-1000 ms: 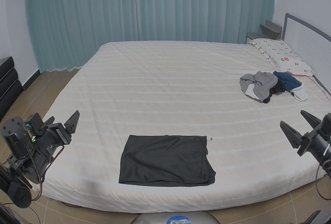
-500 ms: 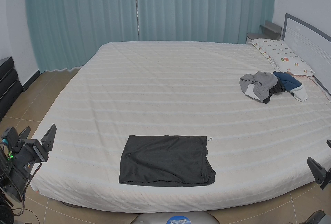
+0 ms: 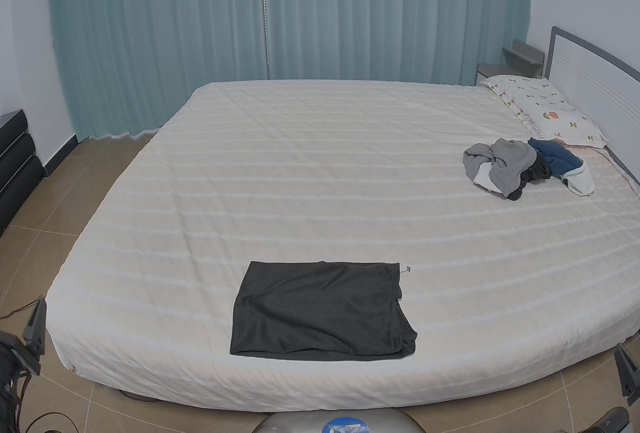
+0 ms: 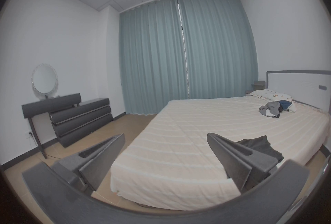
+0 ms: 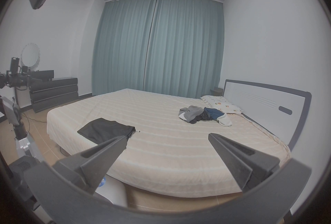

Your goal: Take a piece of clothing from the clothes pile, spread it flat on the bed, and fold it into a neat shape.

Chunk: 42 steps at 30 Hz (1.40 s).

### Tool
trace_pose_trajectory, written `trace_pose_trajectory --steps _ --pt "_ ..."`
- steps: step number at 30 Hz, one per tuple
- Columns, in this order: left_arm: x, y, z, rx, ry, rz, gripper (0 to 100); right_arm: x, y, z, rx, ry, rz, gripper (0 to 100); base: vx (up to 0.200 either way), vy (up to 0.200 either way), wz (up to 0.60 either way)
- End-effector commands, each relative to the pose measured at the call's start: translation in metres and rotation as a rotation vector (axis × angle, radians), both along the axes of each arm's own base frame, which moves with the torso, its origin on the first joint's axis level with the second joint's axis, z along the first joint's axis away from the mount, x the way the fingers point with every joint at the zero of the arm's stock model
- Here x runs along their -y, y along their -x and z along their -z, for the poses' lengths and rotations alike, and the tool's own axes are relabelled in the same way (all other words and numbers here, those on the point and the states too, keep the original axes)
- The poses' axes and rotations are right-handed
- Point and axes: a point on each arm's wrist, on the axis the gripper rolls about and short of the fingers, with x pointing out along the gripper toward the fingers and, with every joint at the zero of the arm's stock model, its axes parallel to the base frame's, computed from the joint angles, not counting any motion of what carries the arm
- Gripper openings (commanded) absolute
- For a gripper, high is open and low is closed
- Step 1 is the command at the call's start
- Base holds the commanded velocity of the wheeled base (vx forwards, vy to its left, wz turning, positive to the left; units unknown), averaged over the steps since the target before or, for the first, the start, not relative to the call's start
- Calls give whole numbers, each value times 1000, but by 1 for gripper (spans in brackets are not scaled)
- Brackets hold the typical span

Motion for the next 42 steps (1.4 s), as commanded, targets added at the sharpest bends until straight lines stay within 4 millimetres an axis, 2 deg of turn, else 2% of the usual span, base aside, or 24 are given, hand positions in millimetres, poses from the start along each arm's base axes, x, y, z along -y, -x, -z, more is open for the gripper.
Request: trace_pose_trajectory --steps 1,2,3,9,11,12,13,15,16,19,24,39,42 --pt "-2 63 15 207 -88 -70 100 -2 27 19 53 16 36 100 0 0 0" --pt "-2 63 15 207 -88 -70 100 -2 27 19 53 16 36 100 0 0 0" --pt "0 64 19 229 -102 19 100 -2 27 19 51 -8 33 100 0 0 0" --pt "1 57 31 210 -102 59 100 -2 19 25 84 -25 18 100 0 0 0" --pt "2 50 44 218 -114 107 100 -2 7 36 132 -21 12 100 0 0 0" --pt "2 50 44 218 -114 107 100 -2 7 36 132 -21 12 100 0 0 0" --pt "3 47 49 231 -122 161 100 -2 -3 47 195 -14 7 100 0 0 0" --pt "3 47 49 231 -122 161 100 -2 -3 47 195 -14 7 100 0 0 0" --pt "4 47 50 223 -122 202 100 -3 -9 56 232 -2 -17 100 0 0 0" --pt "6 46 52 199 -126 260 100 -2 -10 65 145 -20 0 100 0 0 0" --pt "9 45 64 90 -104 395 100 -3 -9 66 120 -66 -9 100 0 0 0" --pt "9 45 64 93 -58 413 100 -3 -9 67 104 -74 -21 100 0 0 0" --pt "9 45 64 100 32 411 100 -3 -10 70 93 -102 -7 100 0 0 0"
